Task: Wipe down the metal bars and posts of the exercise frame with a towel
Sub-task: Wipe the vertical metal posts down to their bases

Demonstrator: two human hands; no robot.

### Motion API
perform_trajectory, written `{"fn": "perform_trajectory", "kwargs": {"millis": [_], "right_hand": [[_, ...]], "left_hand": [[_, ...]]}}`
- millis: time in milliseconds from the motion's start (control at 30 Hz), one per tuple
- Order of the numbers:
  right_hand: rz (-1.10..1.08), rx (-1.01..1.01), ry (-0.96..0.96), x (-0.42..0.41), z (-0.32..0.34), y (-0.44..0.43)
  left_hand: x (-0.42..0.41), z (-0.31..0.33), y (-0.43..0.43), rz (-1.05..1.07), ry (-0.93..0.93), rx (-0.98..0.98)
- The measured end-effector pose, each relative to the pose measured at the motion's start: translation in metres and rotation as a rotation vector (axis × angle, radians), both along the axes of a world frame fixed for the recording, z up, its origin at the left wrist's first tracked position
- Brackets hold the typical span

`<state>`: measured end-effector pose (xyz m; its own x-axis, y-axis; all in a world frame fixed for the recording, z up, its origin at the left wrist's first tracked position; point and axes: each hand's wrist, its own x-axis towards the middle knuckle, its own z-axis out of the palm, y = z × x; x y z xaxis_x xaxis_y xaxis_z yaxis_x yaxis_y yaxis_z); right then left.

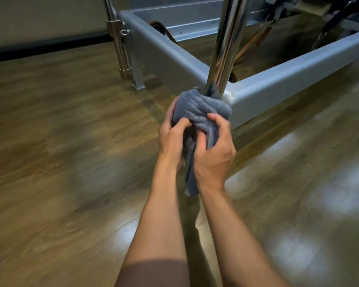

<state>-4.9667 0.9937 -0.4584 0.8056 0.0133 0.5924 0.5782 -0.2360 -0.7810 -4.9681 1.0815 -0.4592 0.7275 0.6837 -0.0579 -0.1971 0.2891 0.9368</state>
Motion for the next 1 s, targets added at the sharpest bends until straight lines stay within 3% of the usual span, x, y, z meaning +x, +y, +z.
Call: {"fn": "perform_trajectory", "kwargs": {"millis": [133, 267, 467, 567, 667, 733, 900, 1000], "right_hand": [[-0.039, -0.033, -0.035, 0.011, -0.016, 0.001], [0.002, -0.076, 0.104, 0.007, -0.041, -0.008], [-0.035, -0.119, -0.124, 0.016, -0.033, 0.001], [-0.010, -0.125, 0.041, 0.010, -0.061, 0.001], [0.002, -0.123, 0.442, 0.010, -0.088, -0.006], [0.017, -0.176, 0.562, 0.012, -0.094, -0.009], [-0.021, -0.090, 0.342, 0.005, -0.088, 0.000], [-0.047, -0.075, 0.328, 0.009, -0.097, 0.005]], "left_hand": [[0.004, -0.006, 0.001, -0.031, 0.122, 0.075], [-0.001, -0.029, -0.015, -0.031, 0.255, 0.043], [0.002, -0.026, -0.004, -0.024, 0.015, -0.145], [0.004, -0.044, -0.005, -0.056, 0.180, -0.083], [-0.002, -0.072, -0.014, -0.106, 0.381, -0.007], [-0.009, -0.086, -0.016, -0.123, 0.432, -0.018], [0.004, -0.086, -0.008, -0.079, 0.315, -0.108], [0.012, -0.087, -0.003, -0.116, 0.263, -0.106]]}}
